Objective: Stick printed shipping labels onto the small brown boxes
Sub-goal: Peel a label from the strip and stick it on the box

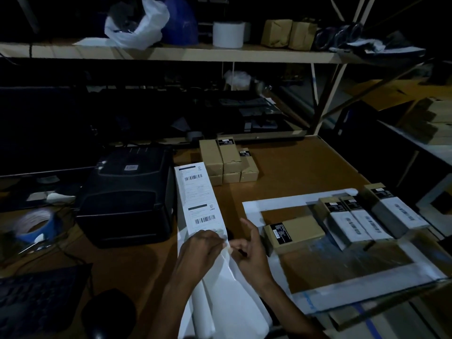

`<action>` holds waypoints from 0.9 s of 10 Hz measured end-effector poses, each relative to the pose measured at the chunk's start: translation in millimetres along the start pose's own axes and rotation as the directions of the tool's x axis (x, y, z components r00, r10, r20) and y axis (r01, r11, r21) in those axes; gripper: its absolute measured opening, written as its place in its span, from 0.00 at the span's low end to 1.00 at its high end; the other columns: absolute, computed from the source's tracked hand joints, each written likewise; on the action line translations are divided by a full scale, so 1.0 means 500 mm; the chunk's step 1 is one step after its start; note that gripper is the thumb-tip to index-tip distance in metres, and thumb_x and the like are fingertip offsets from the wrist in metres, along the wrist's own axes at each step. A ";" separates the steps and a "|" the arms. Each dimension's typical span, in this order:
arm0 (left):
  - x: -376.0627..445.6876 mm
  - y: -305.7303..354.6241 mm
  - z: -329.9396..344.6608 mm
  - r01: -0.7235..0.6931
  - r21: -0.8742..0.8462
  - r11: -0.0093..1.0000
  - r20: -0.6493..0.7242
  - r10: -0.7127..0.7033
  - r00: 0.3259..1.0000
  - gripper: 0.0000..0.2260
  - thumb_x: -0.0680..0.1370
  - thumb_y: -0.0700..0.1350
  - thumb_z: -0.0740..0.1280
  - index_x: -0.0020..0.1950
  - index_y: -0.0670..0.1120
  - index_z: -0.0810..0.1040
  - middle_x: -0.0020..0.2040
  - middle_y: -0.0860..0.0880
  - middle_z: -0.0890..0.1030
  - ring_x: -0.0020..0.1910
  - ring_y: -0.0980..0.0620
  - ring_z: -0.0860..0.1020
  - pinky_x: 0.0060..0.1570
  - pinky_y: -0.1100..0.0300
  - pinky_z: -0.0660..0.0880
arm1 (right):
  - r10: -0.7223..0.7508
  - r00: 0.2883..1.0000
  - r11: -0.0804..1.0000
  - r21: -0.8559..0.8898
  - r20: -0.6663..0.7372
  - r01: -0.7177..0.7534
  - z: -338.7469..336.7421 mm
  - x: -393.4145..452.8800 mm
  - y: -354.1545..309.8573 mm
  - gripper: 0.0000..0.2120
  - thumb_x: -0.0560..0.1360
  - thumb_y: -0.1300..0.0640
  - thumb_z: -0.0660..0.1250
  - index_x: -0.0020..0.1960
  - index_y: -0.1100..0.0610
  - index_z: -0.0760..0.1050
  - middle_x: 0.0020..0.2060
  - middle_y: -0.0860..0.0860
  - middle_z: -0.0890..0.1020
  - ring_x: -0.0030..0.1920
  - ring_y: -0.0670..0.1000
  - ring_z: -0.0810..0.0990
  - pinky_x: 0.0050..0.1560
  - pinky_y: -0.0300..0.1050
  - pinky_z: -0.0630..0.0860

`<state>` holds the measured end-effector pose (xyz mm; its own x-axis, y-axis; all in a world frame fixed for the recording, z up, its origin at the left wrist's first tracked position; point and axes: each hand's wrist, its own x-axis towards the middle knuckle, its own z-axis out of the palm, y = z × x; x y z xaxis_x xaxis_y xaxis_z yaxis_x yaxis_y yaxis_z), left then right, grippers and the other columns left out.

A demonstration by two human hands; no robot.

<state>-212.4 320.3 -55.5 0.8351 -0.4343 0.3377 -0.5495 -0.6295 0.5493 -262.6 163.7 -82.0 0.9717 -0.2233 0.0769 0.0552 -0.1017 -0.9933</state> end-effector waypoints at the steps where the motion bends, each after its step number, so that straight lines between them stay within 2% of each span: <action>1: 0.003 0.000 -0.003 -0.036 0.051 0.998 0.000 0.036 0.999 0.06 0.78 0.44 0.69 0.49 0.45 0.85 0.47 0.49 0.84 0.48 0.49 0.82 0.49 0.60 0.76 | 0.039 0.999 0.999 0.005 -0.008 -0.039 -0.006 0.005 0.003 0.38 0.74 0.72 0.72 0.74 0.47 0.59 0.44 0.48 0.87 0.52 0.46 0.85 0.67 0.43 0.75; 2: 0.001 -0.001 -0.010 -0.079 0.081 0.994 0.027 0.077 0.997 0.05 0.76 0.46 0.71 0.48 0.47 0.86 0.48 0.49 0.86 0.46 0.49 0.83 0.49 0.54 0.81 | 0.047 0.999 0.996 0.079 -0.001 -0.046 -0.002 0.001 -0.022 0.39 0.73 0.71 0.73 0.75 0.50 0.58 0.45 0.49 0.88 0.52 0.47 0.85 0.66 0.46 0.75; 3: -0.002 -0.002 -0.013 -0.125 0.134 0.983 0.072 0.116 0.991 0.06 0.73 0.41 0.75 0.49 0.48 0.86 0.48 0.49 0.86 0.46 0.48 0.84 0.46 0.52 0.83 | 0.055 0.998 0.993 0.108 -0.017 -0.053 -0.009 0.007 -0.024 0.41 0.72 0.70 0.74 0.77 0.53 0.58 0.44 0.50 0.88 0.51 0.48 0.86 0.63 0.42 0.76; 4: -0.004 -0.002 -0.015 -0.125 0.107 0.986 0.032 0.122 0.992 0.06 0.73 0.41 0.73 0.49 0.47 0.86 0.48 0.48 0.86 0.46 0.48 0.85 0.47 0.55 0.81 | 0.057 0.998 0.992 0.114 0.002 -0.057 -0.006 0.011 -0.031 0.40 0.72 0.69 0.74 0.76 0.51 0.58 0.44 0.50 0.88 0.51 0.47 0.86 0.63 0.42 0.76; 5: -0.003 0.002 -0.019 -0.059 0.040 0.997 0.009 0.059 0.998 0.08 0.75 0.45 0.70 0.50 0.46 0.86 0.50 0.48 0.86 0.48 0.49 0.84 0.52 0.61 0.75 | 0.055 0.998 0.991 0.119 0.024 -0.058 -0.006 0.014 -0.032 0.40 0.73 0.69 0.74 0.75 0.48 0.58 0.45 0.51 0.88 0.52 0.47 0.85 0.61 0.41 0.76; 6: -0.001 -0.004 -0.021 -0.008 -0.038 0.999 0.015 0.009 1.000 0.11 0.77 0.49 0.67 0.52 0.47 0.86 0.52 0.50 0.85 0.51 0.53 0.82 0.55 0.70 0.70 | 0.052 0.998 0.990 0.128 0.039 -0.057 -0.006 0.018 -0.032 0.40 0.73 0.69 0.74 0.75 0.49 0.58 0.45 0.53 0.87 0.52 0.50 0.86 0.62 0.46 0.77; 7: 0.002 -0.010 -0.024 0.007 -0.093 0.996 0.049 -0.002 0.999 0.08 0.78 0.48 0.69 0.53 0.47 0.85 0.53 0.52 0.85 0.53 0.57 0.80 0.58 0.71 0.71 | 0.049 0.998 0.990 0.128 0.049 -0.055 -0.008 0.023 -0.024 0.40 0.72 0.69 0.75 0.74 0.48 0.59 0.45 0.54 0.87 0.52 0.51 0.86 0.63 0.50 0.77; 8: 0.008 -0.006 -0.028 -0.018 -0.105 0.994 0.034 0.022 0.999 0.05 0.79 0.43 0.70 0.49 0.46 0.86 0.50 0.52 0.85 0.50 0.64 0.76 0.52 0.80 0.66 | 0.051 0.997 0.988 0.140 0.058 -0.059 -0.010 0.023 -0.023 0.39 0.72 0.69 0.74 0.74 0.49 0.60 0.45 0.55 0.87 0.52 0.52 0.86 0.63 0.53 0.77; 9: 0.010 -0.004 -0.025 -0.012 -0.098 0.995 0.029 0.015 0.999 0.05 0.79 0.42 0.69 0.50 0.46 0.85 0.51 0.53 0.85 0.52 0.64 0.76 0.50 0.81 0.65 | 0.055 0.998 0.988 0.145 0.044 -0.061 -0.014 0.022 -0.025 0.39 0.72 0.70 0.74 0.76 0.53 0.59 0.44 0.55 0.87 0.50 0.51 0.86 0.61 0.50 0.79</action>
<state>-206.8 327.2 -45.3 0.8256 -0.4620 0.3240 -0.5545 -0.5580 0.6174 -253.9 155.9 -68.1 0.9824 -0.1858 0.0184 0.0288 0.0537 -0.9981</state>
